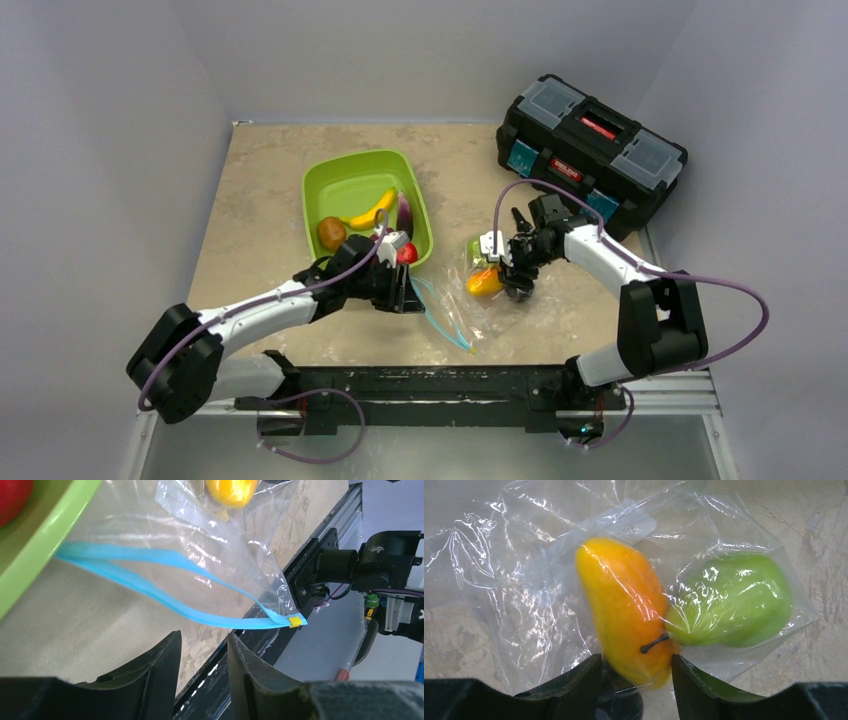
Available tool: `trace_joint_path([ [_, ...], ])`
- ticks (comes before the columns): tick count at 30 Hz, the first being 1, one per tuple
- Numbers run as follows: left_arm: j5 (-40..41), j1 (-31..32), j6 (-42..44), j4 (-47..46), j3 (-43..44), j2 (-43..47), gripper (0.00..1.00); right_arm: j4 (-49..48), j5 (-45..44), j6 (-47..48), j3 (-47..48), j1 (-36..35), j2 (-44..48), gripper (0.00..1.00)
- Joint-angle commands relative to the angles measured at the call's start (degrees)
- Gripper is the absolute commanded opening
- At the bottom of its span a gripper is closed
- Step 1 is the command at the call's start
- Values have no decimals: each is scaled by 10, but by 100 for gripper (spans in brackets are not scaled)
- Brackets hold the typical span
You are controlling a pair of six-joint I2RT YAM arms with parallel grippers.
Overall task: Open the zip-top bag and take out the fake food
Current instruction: Pick up the fake fruit from the zipper food storage bag.
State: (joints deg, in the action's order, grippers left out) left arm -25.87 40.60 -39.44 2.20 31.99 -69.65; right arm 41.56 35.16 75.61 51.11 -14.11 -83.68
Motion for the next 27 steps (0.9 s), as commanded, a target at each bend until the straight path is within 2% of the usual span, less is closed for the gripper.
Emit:
trace_joint_path([
  [1,20,31,3,-52,51,-39,37,-13,-12,-6,-18,2,-6,50],
  [12,33,60,8,-32,90,-123,35,-19,-15,-3,-34,1,-22,37],
  [20,47,61,7,-23,92,-124,31,-22,-11,-2,-39,2,-15,32],
  [23,51,61,0,-34,80,-95,31,-11,-11,4,-37,1,-17,21],
  [25,51,61,-9,-46,72,-84,30,-4,-10,9,-34,1,-21,2],
  [27,46,60,-26,-57,64,-80,25,-7,-16,10,-35,-1,-20,0],
])
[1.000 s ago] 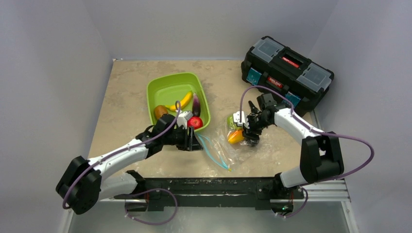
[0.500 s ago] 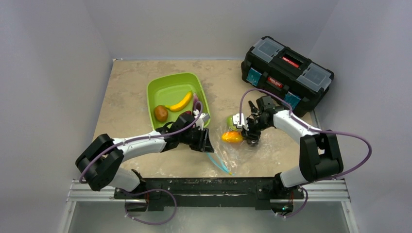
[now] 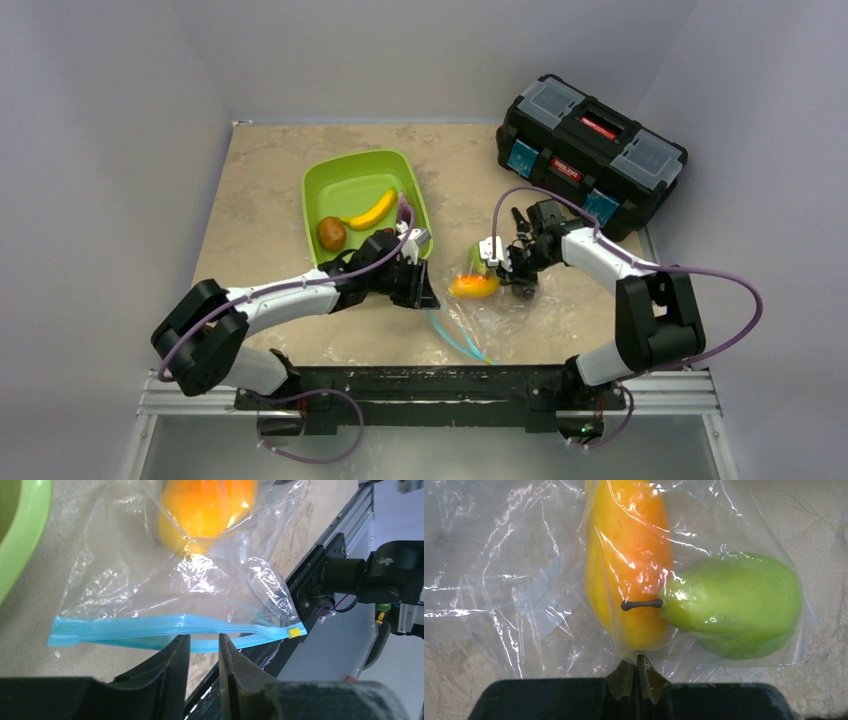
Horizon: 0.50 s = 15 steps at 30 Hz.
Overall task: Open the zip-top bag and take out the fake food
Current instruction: Pick up the fake fruit from the zipper food storage bag.
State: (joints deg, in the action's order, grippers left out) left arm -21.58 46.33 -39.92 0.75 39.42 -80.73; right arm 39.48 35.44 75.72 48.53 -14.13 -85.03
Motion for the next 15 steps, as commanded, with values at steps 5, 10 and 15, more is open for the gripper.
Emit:
trace_joint_path([
  [5,-1,3,-49,-50,-14,45,16,35,5,19,1,0,28,16],
  [10,18,3,-48,-36,-25,89,16,107,29,69,35,0,86,40],
  [15,38,2,-46,-34,-44,130,16,183,83,133,75,-4,100,53],
])
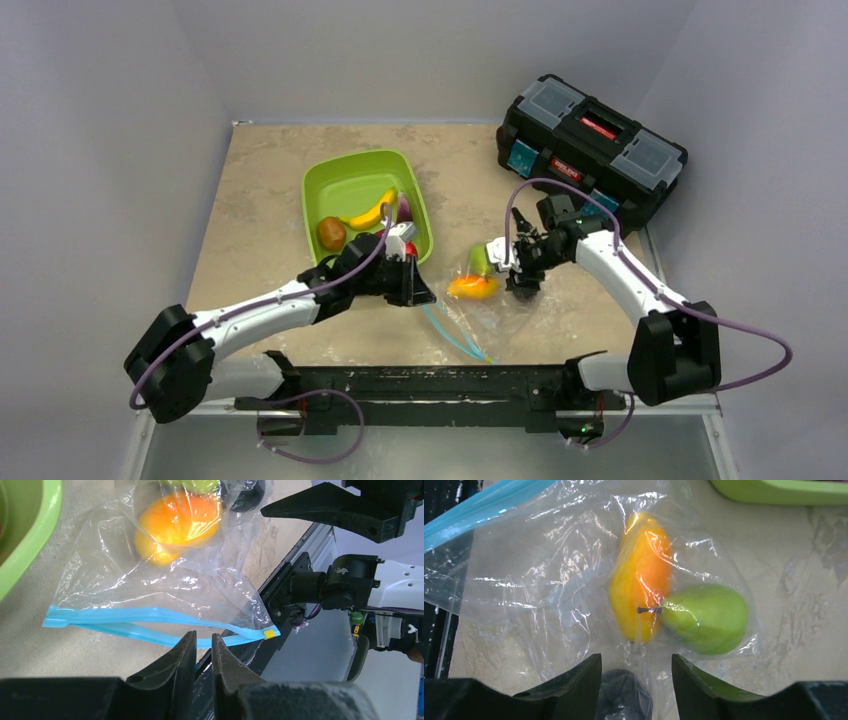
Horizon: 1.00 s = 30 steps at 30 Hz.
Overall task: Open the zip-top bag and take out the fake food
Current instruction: Pick up the fake fruit from the zipper food storage bag.
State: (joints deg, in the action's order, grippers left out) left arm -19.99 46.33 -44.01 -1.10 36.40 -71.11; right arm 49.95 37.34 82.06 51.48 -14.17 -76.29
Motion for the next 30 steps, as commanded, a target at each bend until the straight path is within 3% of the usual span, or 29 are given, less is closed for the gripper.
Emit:
trace_joint_path([
  [1,23,2,-5,-17,-16,39,16,83,71,77,51,-8,8,53],
  [5,19,2,-15,-23,-26,44,0,73,54,85,62,-51,-8,54],
  [12,16,3,-52,-50,-53,31,0,13,-18,50,74,-122,-60,54],
  [20,7,9,-77,-70,-60,-16,0,-34,-59,28,65,-127,-109,54],
  [30,20,10,-53,-39,-9,-78,4,-77,-69,3,21,-129,-125,49],
])
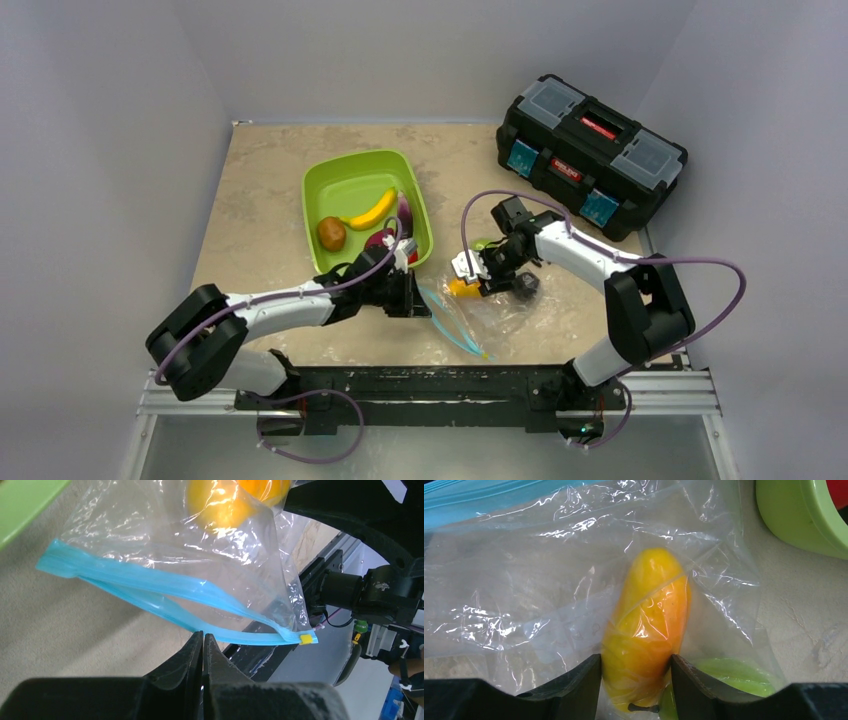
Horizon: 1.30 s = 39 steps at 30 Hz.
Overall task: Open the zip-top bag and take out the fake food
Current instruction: Pick up the fake fruit from the zipper food storage bag.
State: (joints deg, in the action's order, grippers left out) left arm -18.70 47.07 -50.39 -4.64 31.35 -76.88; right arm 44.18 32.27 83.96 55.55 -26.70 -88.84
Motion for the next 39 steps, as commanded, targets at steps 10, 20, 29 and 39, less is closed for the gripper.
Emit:
trace_joint_path([
  [10,15,3,26,18,82,-74,16,-8,-6,-15,-33,-10,6,55],
  [20,23,2,21,-46,70,-64,46,29,38,-5,-18,-35,0,42],
  [29,9,2,19,-126,53,-74,58,30,61,-26,-12,-35,-4,37],
  [39,40,2,-1,-76,53,-76,64,16,66,-45,-18,-34,-4,35],
])
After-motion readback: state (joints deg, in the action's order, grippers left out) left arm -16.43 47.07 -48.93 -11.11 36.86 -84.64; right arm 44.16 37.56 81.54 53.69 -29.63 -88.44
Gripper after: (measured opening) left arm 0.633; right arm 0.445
